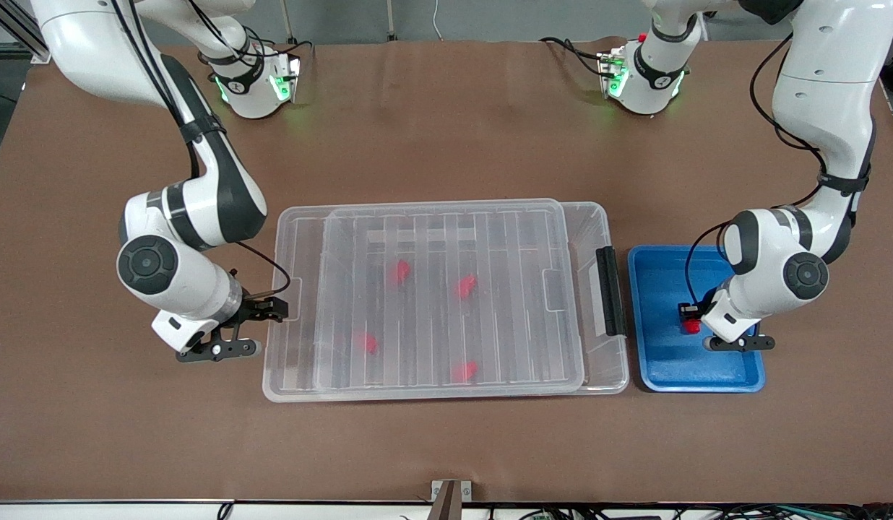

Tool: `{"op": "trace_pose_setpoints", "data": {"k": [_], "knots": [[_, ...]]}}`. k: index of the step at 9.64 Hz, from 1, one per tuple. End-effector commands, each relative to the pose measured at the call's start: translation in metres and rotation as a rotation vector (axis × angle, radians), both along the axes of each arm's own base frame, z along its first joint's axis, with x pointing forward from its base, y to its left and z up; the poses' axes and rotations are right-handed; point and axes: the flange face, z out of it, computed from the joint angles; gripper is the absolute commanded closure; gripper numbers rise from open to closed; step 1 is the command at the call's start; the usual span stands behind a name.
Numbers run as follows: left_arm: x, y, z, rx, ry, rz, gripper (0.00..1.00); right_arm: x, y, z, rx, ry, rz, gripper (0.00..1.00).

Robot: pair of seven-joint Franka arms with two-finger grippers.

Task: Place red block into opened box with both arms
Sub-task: 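Lift the red block with the left gripper while the right gripper slides the lid open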

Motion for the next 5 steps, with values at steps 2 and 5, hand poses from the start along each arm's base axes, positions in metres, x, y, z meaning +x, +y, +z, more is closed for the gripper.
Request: {"op": "trace_pose_setpoints", "data": {"k": [2,5], "knots": [[-0.005,-0.009,0.110,0.008,-0.064,-0.010,1.00,0.007,-0.036,0.003,-0.026,0.007,0.062,0.00],[-0.015,-0.089,0.203,-0.032,-0.179,-0.085,1.00,0.015,-0.090,0.006,-0.058,0.012,0.128,0.00]]}}
